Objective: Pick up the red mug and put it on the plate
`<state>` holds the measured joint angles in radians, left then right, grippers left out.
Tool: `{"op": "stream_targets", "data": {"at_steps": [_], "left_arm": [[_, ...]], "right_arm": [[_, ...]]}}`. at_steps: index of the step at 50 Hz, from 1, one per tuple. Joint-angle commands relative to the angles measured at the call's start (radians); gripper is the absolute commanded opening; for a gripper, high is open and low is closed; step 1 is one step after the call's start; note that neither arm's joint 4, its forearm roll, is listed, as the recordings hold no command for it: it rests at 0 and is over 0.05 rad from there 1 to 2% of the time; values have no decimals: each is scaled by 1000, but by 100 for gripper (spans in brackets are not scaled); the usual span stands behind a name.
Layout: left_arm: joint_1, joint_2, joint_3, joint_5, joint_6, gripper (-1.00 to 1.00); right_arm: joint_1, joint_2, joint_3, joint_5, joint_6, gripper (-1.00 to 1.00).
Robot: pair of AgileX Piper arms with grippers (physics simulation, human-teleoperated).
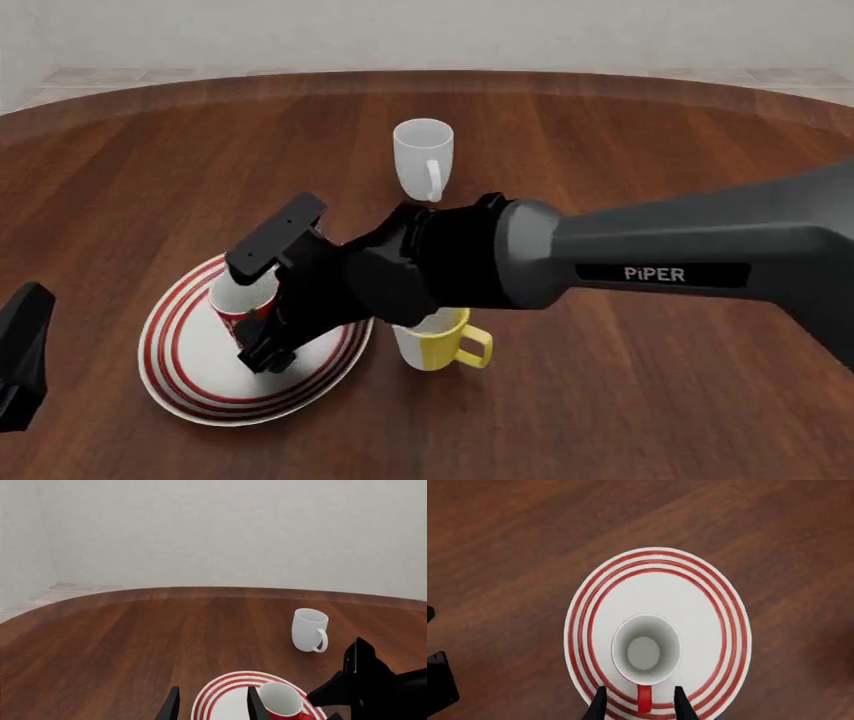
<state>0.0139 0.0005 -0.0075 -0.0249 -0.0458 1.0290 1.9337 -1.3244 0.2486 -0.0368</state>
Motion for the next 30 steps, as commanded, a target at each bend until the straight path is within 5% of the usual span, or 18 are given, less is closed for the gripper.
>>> {"op": "stream_targets", "data": {"at_steps": [1,14,30], "left_arm": [[-2,0,-7,6,12,100],[-3,0,2,-5,30,100],[4,0,0,-1,44,100]], "right_arm": [[0,-144,27,47,-9,100],[-158,-531,67,172,-63,100],[-310,-832,132,273,-97,100]]}}
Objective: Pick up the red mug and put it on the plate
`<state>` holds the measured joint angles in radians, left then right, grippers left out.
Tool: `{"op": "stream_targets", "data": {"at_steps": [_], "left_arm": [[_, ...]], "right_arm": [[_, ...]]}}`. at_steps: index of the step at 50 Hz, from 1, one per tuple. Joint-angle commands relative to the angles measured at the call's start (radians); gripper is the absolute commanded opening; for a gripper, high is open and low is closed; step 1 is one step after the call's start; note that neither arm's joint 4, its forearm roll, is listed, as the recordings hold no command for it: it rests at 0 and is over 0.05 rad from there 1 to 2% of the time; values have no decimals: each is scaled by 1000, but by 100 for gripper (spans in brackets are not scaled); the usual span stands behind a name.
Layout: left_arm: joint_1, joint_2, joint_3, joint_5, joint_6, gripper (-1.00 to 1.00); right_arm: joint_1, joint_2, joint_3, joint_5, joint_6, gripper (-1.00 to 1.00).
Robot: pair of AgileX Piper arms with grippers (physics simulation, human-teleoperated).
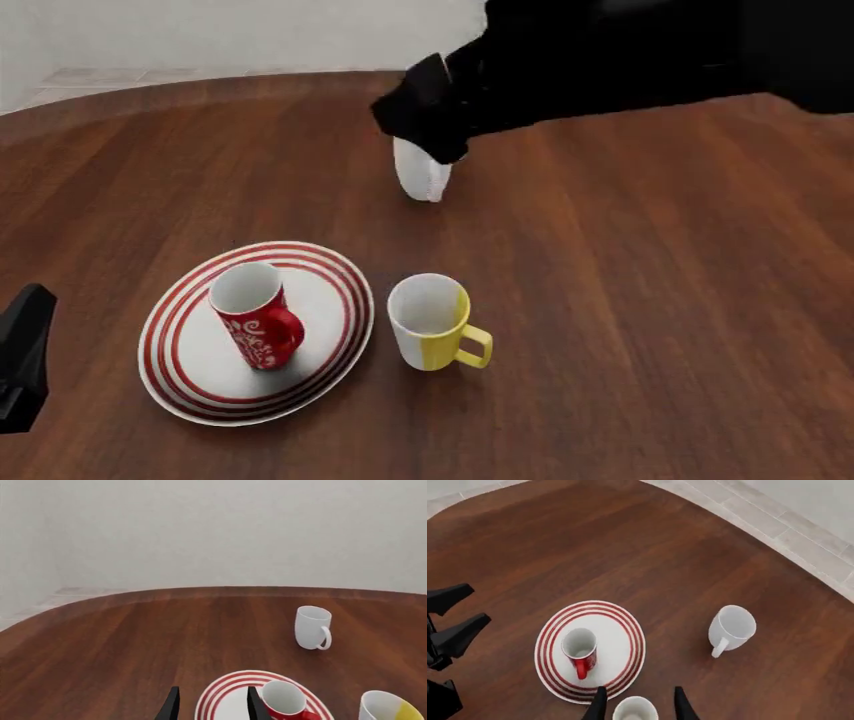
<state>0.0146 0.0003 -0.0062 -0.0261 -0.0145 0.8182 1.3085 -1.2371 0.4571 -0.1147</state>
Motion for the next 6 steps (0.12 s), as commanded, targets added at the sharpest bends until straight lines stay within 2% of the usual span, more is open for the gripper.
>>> {"op": "stream_targets", "data": {"at_steps": [1,6], "left_arm": [[4,0,-1,0,13,100],[-2,0,-2,3,25,100]], "right_arm": [[-99,-207,44,64,-19,100],[-162,-315,80,95,7,100]]}}
